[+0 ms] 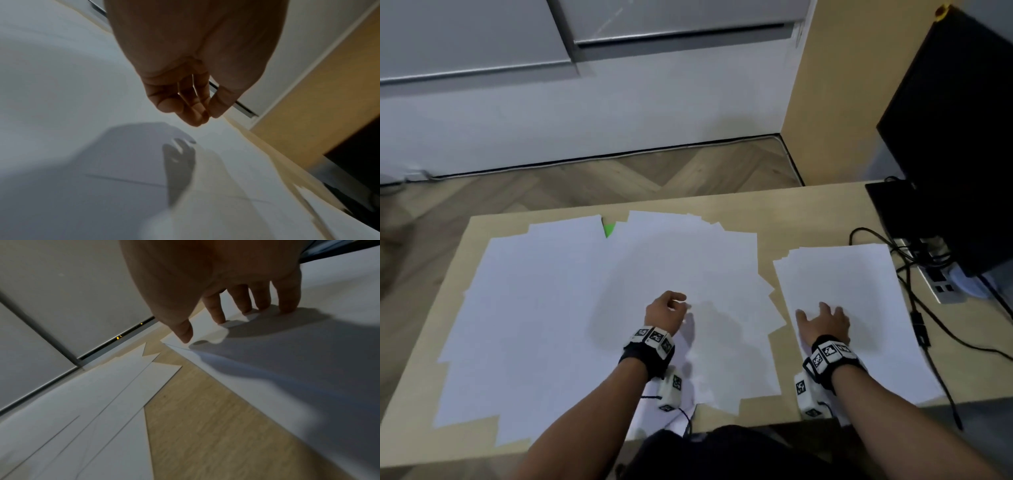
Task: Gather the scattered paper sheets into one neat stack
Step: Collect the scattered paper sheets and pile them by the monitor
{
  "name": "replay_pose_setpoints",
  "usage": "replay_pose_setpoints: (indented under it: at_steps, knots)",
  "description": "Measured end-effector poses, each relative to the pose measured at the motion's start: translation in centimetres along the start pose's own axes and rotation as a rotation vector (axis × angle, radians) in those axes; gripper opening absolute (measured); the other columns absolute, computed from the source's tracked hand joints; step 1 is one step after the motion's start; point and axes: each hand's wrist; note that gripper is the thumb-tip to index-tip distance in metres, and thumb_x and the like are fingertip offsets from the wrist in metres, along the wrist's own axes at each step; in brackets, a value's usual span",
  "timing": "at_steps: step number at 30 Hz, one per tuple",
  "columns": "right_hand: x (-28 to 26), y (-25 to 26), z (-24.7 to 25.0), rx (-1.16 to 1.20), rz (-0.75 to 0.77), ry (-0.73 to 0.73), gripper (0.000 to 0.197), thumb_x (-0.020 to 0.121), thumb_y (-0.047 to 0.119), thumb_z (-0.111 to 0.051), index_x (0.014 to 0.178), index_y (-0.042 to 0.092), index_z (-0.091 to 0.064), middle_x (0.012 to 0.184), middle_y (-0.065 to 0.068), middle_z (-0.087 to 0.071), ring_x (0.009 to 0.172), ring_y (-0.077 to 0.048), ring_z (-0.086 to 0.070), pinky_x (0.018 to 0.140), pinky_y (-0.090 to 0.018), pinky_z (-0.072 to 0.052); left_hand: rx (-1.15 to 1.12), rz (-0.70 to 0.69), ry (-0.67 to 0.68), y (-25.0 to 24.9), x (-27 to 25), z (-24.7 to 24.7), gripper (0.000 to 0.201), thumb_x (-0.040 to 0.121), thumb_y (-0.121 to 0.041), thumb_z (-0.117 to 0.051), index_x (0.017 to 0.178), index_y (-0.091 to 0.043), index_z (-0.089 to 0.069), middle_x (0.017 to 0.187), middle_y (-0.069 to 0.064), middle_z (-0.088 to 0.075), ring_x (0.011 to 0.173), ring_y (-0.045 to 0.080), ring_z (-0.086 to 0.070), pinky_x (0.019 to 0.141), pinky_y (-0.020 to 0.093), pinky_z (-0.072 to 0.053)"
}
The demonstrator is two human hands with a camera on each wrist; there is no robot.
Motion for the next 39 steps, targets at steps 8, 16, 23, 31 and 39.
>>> replay_pose_setpoints:
  at_steps: [8, 16, 23, 31, 39]
  knots:
    - [0.0, 1.3, 0.2, 0.008, -0.055, 0.035, 0.069, 0.094, 0.056, -0.04, 0.151, 0.019, -0.026, 0.16, -0.011, -0.01, 0.147, -0.033, -0.011, 0.114, -0.055, -0.027, 0.149, 0.041, -0.122, 6.4, 0.4, 5.4, 0.015, 0.088, -0.021, -0.063, 0.101, -0.02, -0.072, 0.099, 0.002, -0.067, 0.087, 0.015, -0.061, 0.076, 0.022, -0.045]
    - [-4.5, 4.8, -1.5, 0.154, 0.199, -0.161, 0.06, 0.094, 0.048, -0.05, 0.145, 0.019, -0.039, 0.159, -0.008, -0.023, 0.147, -0.025, -0.017, 0.116, -0.047, -0.025, 0.483, 0.146, -0.291, 9.8, 0.5, 8.0, 0.036, 0.082, -0.043, -0.066, 0.113, -0.024, -0.063, 0.129, 0.005, -0.051, 0.122, 0.03, -0.043, 0.094, 0.039, -0.041]
    - [-11.0, 9.5, -6.7, 0.067, 0.522, 0.012, 0.054, 0.094, 0.049, -0.052, 0.141, 0.024, -0.045, 0.159, -0.002, -0.024, 0.148, -0.021, -0.013, 0.118, -0.043, -0.023, 0.443, 0.362, -0.385, 13.8, 0.6, 12.3, 0.099, 0.076, -0.076, -0.056, 0.149, -0.013, -0.031, 0.158, 0.016, -0.023, 0.147, 0.036, -0.013, 0.117, 0.052, -0.016]
    - [-14.6, 14.1, -10.4, -0.045, 0.598, 0.104, 0.072, 0.092, 0.06, -0.047, 0.153, 0.028, -0.025, 0.164, -0.001, -0.007, 0.151, -0.019, 0.003, 0.122, -0.039, -0.008, 0.552, 0.394, -0.28, 17.5, 0.2, 16.5, 0.121, 0.072, -0.084, -0.051, 0.156, -0.014, 0.001, 0.163, 0.018, 0.008, 0.15, 0.038, 0.005, 0.121, 0.052, -0.007]
    - [-16.9, 17.9, -13.0, -0.242, 0.563, 0.242, 0.102, 0.082, 0.074, -0.051, 0.157, 0.024, -0.002, 0.163, -0.007, 0.014, 0.15, -0.027, 0.013, 0.122, -0.043, -0.003, 0.566, 0.345, -0.199, 18.6, 1.1, 18.5, 0.121, 0.068, -0.077, -0.064, 0.154, -0.013, -0.009, 0.159, 0.016, -0.017, 0.144, 0.038, -0.018, 0.114, 0.05, -0.029]
Point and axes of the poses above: each hand's wrist, its own x-axis towards the middle knuckle, its own z-axis out of the back of the hand, y = z × x
